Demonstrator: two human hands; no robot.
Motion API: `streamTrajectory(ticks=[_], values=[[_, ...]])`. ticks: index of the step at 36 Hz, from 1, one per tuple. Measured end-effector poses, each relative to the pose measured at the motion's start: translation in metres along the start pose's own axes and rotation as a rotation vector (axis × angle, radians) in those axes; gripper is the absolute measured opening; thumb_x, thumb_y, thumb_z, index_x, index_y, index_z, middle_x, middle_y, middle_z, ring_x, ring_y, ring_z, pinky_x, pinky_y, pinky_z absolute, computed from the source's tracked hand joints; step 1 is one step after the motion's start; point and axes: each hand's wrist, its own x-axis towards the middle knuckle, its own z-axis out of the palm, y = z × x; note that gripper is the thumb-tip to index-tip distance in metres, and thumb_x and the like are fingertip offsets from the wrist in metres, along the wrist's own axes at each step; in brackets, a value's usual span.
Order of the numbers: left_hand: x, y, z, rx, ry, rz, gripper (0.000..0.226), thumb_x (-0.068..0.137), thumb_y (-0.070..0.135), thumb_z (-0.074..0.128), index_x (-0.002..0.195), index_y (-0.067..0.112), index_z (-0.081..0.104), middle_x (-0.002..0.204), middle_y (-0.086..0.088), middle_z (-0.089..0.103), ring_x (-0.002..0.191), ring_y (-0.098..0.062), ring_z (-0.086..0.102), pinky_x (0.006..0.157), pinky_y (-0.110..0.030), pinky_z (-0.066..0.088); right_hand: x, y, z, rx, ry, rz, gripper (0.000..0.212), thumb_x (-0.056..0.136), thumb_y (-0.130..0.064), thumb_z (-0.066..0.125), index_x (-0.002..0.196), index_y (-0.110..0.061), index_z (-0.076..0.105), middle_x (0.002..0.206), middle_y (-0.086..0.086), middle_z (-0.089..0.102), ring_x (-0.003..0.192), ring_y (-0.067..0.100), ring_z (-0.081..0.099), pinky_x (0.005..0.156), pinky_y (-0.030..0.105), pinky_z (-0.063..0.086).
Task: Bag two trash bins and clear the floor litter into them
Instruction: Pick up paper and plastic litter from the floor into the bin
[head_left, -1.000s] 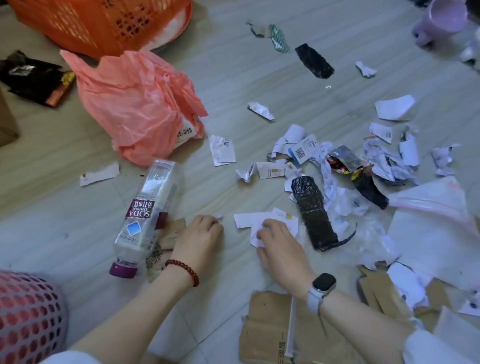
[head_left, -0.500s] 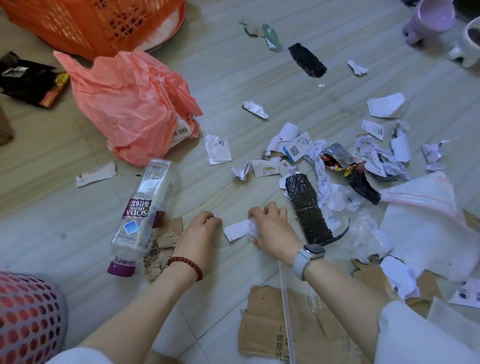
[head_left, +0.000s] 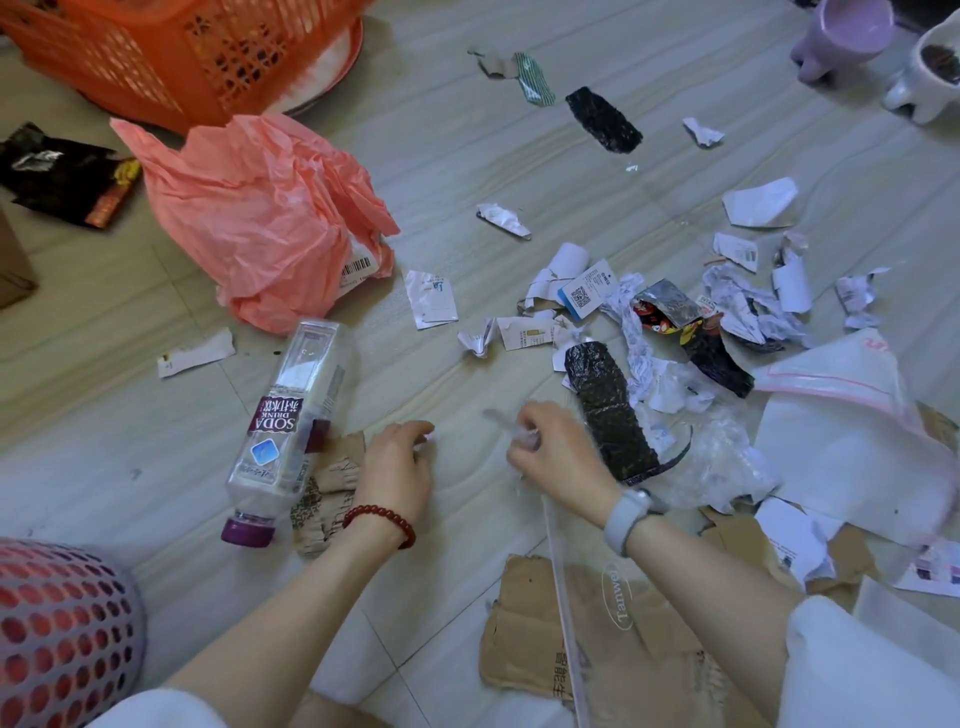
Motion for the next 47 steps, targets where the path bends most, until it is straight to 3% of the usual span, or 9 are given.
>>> streamTrajectory(ticks=[7, 10, 16, 20, 23, 28, 35, 44, 47], values=[[-0.002, 0.014, -0.001, 0.019, -0.063, 0.002, 0.035, 0.089, 0.001, 0.036, 0.111, 0.01, 0.061, 0.112, -0.01, 0.059, 0.104, -0.024, 0.054, 0.087, -0.028, 0.04, -0.003, -0.004, -0.06, 0.629, 0.248, 0.272, 0.024, 0.079, 0.0, 0.054, 0.064, -0.016, 0.045, 0.061, 0.0, 0.043, 0.056, 0.017, 0.044, 0.049, 0.026, 0.047], [-0.007, 0.021, 0.003, 0.015, -0.138, 0.004, 0.034, 0.091, 0.003, 0.033, 0.109, 0.011, 0.061, 0.115, -0.007, 0.057, 0.102, -0.02, 0.053, 0.08, -0.025, 0.037, -0.021, 0.011, -0.07, 0.477, 0.156, 0.297, 0.021, 0.081, -0.003, 0.051, 0.07, -0.017, 0.041, 0.059, 0.0, 0.04, 0.049, 0.018, 0.04, 0.05, 0.027, 0.04], [-0.025, 0.036, 0.019, 0.132, -0.275, 0.049, 0.031, 0.093, 0.02, 0.033, 0.111, 0.019, 0.058, 0.114, 0.0, 0.059, 0.102, -0.019, 0.055, 0.079, -0.028, 0.042, -0.079, 0.045, -0.065, -0.244, -0.144, 0.216, 0.032, 0.09, -0.017, 0.04, 0.06, -0.026, 0.029, 0.056, -0.004, 0.035, 0.061, 0.017, 0.039, 0.048, 0.025, 0.022], [-0.037, 0.046, 0.037, 0.259, -0.342, 0.065, 0.037, 0.09, 0.043, 0.042, 0.121, 0.023, 0.05, 0.112, 0.001, 0.053, 0.098, -0.02, 0.056, 0.075, -0.028, 0.042, -0.121, 0.073, -0.049, -0.56, -0.091, 0.056, 0.026, 0.083, -0.031, 0.04, 0.061, -0.024, 0.052, 0.062, -0.01, 0.022, 0.061, 0.022, 0.052, 0.048, 0.013, 0.008], [-0.042, 0.053, 0.051, 0.272, -0.356, 0.103, 0.05, 0.082, 0.049, 0.053, 0.123, 0.022, 0.043, 0.116, -0.001, 0.044, 0.102, -0.023, 0.053, 0.077, -0.031, 0.043, -0.142, 0.093, -0.039, -0.563, -0.003, -0.026, 0.025, 0.081, -0.036, 0.04, 0.063, -0.025, 0.053, 0.07, -0.01, 0.025, 0.066, 0.017, 0.047, 0.041, 0.016, 0.013], [-0.045, 0.067, 0.068, 0.39, -0.35, 0.227, 0.063, 0.075, 0.046, 0.065, 0.124, 0.018, 0.037, 0.119, -0.004, 0.035, 0.105, -0.024, 0.047, 0.075, -0.033, 0.044, -0.155, 0.101, -0.029, -0.613, 0.072, -0.165, 0.025, 0.085, -0.032, 0.039, 0.102, -0.031, 0.057, 0.094, 0.001, 0.054, 0.082, 0.021, 0.046, 0.036, 0.029, 0.041], [-0.046, 0.074, 0.076, 0.453, -0.348, 0.226, 0.044, 0.08, 0.031, 0.065, 0.112, 0.012, 0.041, 0.115, -0.005, 0.046, 0.109, -0.023, 0.045, 0.074, -0.033, 0.04, -0.164, 0.131, -0.019, -0.771, -0.121, -0.528, 0.042, 0.084, -0.045, 0.052, 0.125, -0.037, 0.045, 0.124, 0.005, 0.044, 0.101, 0.029, 0.049, 0.067, 0.034, 0.047], [-0.051, 0.068, 0.075, 0.341, -0.3, 0.185, 0.02, 0.087, 0.013, 0.046, 0.105, 0.014, 0.036, 0.094, -0.006, 0.06, 0.088, -0.026, 0.052, 0.063, -0.032, 0.037, -0.159, 0.134, -0.014, -0.741, -0.037, -0.559, 0.035, 0.069, -0.005, 0.051, 0.101, -0.022, 0.048, 0.098, 0.004, 0.051, 0.077, 0.022, 0.043, 0.04, 0.024, 0.036], [-0.049, 0.068, 0.068, 0.255, -0.318, 0.162, 0.026, 0.089, 0.014, 0.045, 0.114, 0.017, 0.039, 0.099, 0.002, 0.062, 0.089, -0.023, 0.057, 0.067, -0.031, 0.044, -0.155, 0.126, -0.015, -0.689, -0.099, -0.531, 0.04, 0.057, -0.003, 0.069, 0.088, -0.017, 0.047, 0.086, 0.002, 0.053, 0.067, 0.019, 0.051, 0.034, 0.023, 0.028]])
